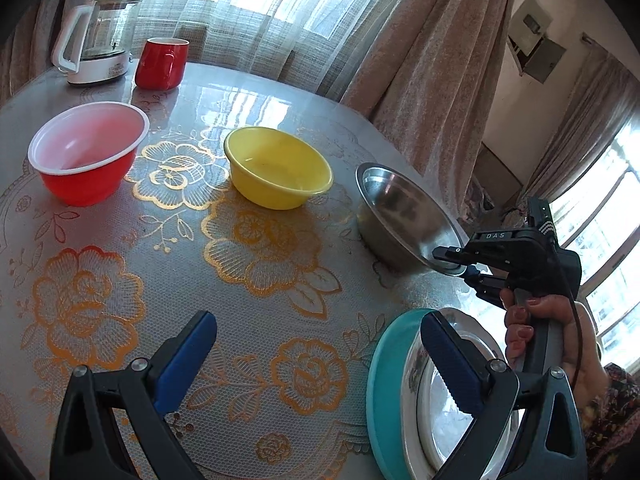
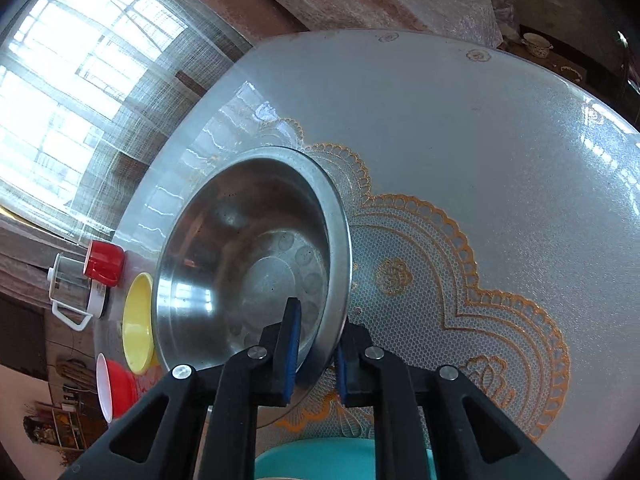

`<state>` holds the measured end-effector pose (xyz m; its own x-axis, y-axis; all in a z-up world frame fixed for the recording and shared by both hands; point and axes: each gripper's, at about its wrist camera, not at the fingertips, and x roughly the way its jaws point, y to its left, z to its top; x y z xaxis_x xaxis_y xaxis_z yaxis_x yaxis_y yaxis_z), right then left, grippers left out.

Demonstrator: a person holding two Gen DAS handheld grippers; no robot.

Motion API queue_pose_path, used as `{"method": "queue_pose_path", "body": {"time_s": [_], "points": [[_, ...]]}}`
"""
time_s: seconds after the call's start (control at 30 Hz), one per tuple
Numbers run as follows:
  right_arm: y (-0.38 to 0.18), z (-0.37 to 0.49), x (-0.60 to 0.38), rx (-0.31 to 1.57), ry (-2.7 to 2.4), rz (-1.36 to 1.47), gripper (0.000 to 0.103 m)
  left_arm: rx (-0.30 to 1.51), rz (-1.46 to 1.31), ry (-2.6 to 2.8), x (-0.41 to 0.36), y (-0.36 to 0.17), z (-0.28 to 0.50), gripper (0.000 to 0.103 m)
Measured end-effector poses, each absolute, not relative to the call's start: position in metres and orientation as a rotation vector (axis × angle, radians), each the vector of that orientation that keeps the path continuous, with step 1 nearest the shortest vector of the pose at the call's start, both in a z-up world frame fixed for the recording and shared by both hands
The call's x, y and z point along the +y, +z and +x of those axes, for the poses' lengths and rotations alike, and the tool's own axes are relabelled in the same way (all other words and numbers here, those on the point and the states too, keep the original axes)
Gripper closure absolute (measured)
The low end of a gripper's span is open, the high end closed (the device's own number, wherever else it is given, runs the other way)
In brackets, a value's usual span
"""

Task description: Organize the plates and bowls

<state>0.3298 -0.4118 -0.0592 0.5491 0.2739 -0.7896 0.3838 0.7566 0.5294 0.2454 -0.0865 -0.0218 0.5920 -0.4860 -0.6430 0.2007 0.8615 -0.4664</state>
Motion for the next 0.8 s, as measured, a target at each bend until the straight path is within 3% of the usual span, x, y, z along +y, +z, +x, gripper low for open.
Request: {"method": "queue_pose_path", "body": {"time_s": [0.5, 0.8], "points": [[-0.065, 0.337, -0.429, 1.019, 0.048, 0.746, 0.09, 1.019, -0.321, -0.523, -0.179, -0.01, 0.345, 0.007], [-0.072, 0.339, -0.44, 1.009, 0.105, 0.76, 0.09, 1.095, -0.241, -0.558, -0.214, -0.028, 0.368, 0.041]]}}
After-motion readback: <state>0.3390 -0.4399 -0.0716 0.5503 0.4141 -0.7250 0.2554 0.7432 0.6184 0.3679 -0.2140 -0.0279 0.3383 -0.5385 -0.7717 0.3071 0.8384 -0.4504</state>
